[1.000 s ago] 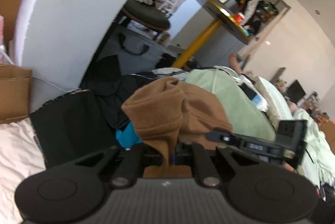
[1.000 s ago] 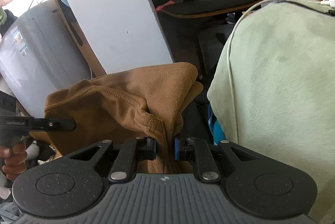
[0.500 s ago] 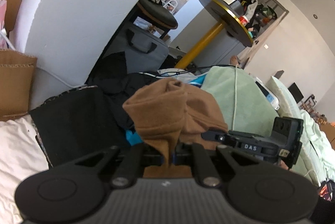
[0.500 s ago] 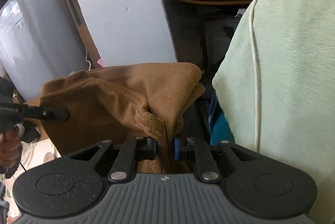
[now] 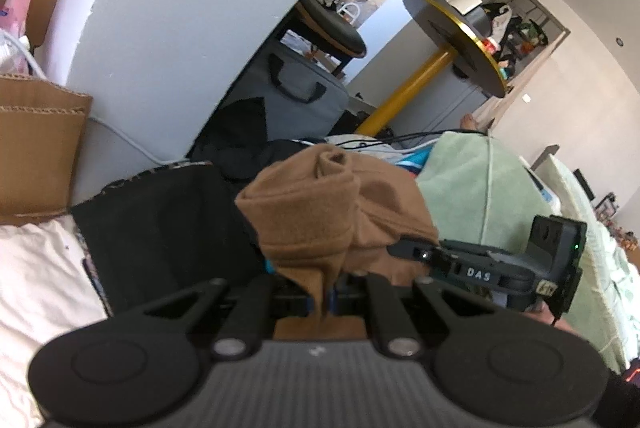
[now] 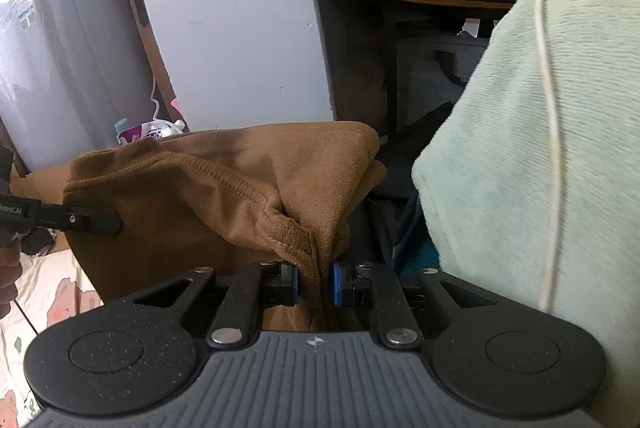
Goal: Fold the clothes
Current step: 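Carry the folded shirt with both tools toward the clothes pile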
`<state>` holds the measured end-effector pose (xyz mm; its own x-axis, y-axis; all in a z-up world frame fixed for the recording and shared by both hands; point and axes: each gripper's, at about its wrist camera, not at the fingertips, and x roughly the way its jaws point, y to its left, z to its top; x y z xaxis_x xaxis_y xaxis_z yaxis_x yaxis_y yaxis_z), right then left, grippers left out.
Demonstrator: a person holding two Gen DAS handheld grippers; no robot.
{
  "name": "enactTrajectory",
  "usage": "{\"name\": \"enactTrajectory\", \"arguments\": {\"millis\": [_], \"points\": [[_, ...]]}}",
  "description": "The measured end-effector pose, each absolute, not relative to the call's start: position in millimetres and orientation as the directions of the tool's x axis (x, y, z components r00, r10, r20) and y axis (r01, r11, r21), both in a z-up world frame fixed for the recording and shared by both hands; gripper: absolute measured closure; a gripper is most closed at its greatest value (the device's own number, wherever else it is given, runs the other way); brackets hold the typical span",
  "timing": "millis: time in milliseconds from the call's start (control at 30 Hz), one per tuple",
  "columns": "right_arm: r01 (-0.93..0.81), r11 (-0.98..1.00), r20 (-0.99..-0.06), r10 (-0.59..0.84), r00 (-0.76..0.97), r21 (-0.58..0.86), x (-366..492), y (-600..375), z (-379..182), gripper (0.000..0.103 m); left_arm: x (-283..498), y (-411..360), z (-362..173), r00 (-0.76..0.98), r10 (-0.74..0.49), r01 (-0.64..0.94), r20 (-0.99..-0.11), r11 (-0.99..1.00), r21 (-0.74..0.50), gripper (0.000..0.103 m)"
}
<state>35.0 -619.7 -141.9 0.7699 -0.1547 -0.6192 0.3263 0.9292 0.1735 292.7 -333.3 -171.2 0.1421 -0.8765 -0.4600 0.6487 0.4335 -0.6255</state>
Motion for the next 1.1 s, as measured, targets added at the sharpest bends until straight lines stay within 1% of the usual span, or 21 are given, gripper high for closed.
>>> {"name": "enactTrajectory", "arguments": {"millis": [267, 367, 600, 867, 1100], "points": [[0.313, 0.935, -0.626, -0.145, 0.766, 0.166, 61.3, -624.7, -147.8, 0.088, 310.7, -335.7, -169.3, 0.18, -0.867, 0.636, -0.465, 0.463, -0.617, 0.096], [0.321, 0.934, -0.639, -0.152, 0.754, 0.156, 75.1, -630.9, -155.6, 0.088, 324.8, -338.3, -179.9, 0.192, -0.849, 0.615, -0.493, 0.495, -0.614, 0.096], [0.343, 0.937, -0.678, -0.205, 0.706, 0.074, 109.7, -635.0, -178.9, 0.086, 353.3, -343.7, -198.6, 0.228, -0.82, 0.586, -0.524, 0.546, -0.599, 0.096], [0.374, 0.927, -0.699, -0.244, 0.672, 0.036, 144.6, -641.5, -195.0, 0.086, 383.7, -352.4, -219.9, 0.284, -0.764, 0.555, -0.579, 0.623, -0.551, 0.096], [0.415, 0.91, -0.733, -0.295, 0.613, -0.02, 183.4, -646.1, -226.2, 0.083, 402.9, -368.3, -243.9, 0.337, -0.684, 0.549, -0.647, 0.701, -0.455, 0.096]]}}
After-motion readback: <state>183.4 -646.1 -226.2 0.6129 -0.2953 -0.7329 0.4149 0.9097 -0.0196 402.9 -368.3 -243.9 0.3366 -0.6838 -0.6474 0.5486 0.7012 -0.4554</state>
